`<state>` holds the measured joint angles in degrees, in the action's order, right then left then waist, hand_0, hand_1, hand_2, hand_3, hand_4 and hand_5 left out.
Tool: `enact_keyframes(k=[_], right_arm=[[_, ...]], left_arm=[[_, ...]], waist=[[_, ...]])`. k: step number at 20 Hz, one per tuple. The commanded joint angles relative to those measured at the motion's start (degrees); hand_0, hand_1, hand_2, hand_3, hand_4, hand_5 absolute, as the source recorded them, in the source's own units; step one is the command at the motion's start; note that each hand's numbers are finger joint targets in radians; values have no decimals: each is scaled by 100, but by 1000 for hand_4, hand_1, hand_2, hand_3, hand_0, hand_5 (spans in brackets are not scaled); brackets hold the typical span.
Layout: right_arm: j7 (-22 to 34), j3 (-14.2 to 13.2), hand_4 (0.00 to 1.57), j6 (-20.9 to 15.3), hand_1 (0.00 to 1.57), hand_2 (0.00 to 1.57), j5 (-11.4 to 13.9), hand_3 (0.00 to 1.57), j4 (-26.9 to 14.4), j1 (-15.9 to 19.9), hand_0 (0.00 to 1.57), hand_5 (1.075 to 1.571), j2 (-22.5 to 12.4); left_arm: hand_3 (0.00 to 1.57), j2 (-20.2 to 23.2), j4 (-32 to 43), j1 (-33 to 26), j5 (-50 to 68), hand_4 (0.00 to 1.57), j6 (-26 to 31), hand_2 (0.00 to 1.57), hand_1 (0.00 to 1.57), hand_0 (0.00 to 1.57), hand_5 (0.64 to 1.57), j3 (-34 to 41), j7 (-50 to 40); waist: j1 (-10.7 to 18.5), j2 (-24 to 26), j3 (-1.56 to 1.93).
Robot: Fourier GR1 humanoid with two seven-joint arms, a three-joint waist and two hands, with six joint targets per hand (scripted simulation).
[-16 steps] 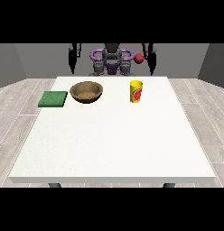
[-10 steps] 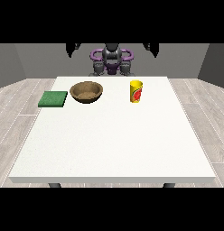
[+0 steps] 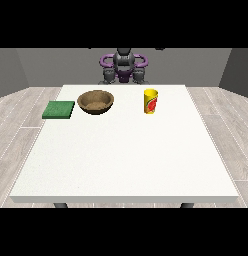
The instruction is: Pick the cup and pour the ball into the bowl, then pick the bowl and place it on the pad
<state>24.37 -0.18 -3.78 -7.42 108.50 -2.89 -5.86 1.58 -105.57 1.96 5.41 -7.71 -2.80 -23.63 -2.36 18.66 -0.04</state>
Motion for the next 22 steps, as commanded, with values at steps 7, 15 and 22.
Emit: enact_keyframes(k=[7, 15, 22], right_arm=[[-954, -391, 721, 51, 0, 0, -41, 0, 52, 807, 0, 1546, -5], [-2134, -710, 691, 565, 0, 0, -444, 0, -394, 932, 0, 1547, -53], [-1942, -958, 676, 775, 0, 0, -657, 0, -526, 1052, 0, 1559, -313]], left_arm=[[0, -119, 348, 1001, -447, 593, -155, 0, 0, 0, 1550, 23, 1148], [0, 212, 1457, 944, -466, 555, 232, 0, 0, 0, 1496, 571, 3321], [0, 269, 3259, 1140, -455, 187, 498, 0, 0, 0, 1472, 840, 4452]], waist=[[-77, -2008, 5], [-222, -3199, 4], [-386, -3071, 2]])
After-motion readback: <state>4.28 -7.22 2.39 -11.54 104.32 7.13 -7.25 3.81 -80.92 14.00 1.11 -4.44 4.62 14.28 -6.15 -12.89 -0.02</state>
